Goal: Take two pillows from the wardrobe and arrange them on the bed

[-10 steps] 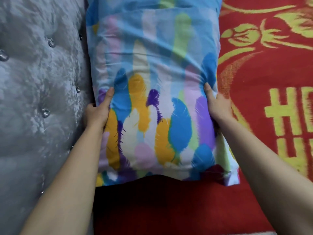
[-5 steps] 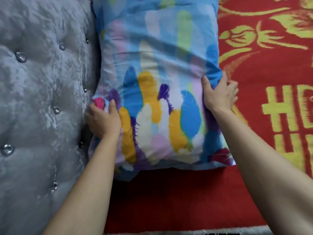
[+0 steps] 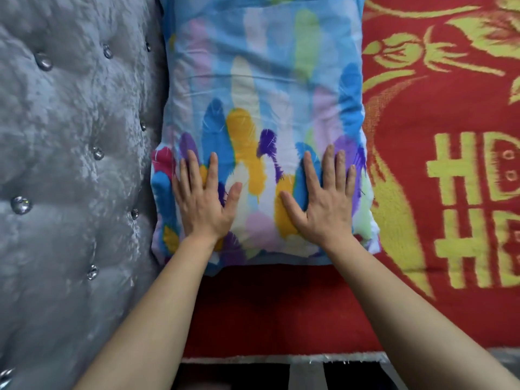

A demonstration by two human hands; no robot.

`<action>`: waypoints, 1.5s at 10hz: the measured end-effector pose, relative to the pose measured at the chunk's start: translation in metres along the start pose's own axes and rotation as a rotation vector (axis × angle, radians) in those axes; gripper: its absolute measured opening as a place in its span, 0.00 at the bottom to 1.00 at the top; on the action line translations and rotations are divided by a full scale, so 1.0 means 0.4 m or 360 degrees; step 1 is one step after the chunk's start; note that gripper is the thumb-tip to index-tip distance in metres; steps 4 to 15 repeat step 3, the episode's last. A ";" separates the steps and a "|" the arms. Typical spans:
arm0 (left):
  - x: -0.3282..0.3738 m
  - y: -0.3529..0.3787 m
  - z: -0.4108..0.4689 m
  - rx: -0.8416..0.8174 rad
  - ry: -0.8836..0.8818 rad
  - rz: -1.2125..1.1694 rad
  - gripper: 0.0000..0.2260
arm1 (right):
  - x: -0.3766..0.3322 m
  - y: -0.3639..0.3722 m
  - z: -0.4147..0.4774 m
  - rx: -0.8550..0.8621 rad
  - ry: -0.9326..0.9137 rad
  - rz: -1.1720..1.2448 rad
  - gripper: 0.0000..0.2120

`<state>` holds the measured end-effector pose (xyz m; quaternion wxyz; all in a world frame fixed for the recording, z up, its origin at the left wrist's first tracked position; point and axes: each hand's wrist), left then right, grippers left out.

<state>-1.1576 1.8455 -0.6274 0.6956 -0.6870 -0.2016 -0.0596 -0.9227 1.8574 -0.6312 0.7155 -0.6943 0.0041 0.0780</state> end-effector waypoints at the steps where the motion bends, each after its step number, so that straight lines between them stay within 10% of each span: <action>1: 0.006 -0.010 -0.018 -0.0111 -0.0006 0.0103 0.35 | 0.021 -0.012 -0.035 -0.0198 -0.0077 -0.0175 0.42; 3: 0.071 -0.150 0.003 -0.0446 -0.0054 0.0227 0.36 | 0.041 -0.184 0.015 -0.0443 -0.0115 -0.0205 0.43; 15: 0.071 -0.150 0.003 -0.0446 -0.0054 0.0227 0.36 | 0.041 -0.184 0.015 -0.0443 -0.0115 -0.0205 0.43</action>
Point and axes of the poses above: each hand's wrist, its own z-axis towards the middle knuckle, its own y-axis out of the palm, x = y × z, and after that the axes turned 8 degrees about -z, right-handed
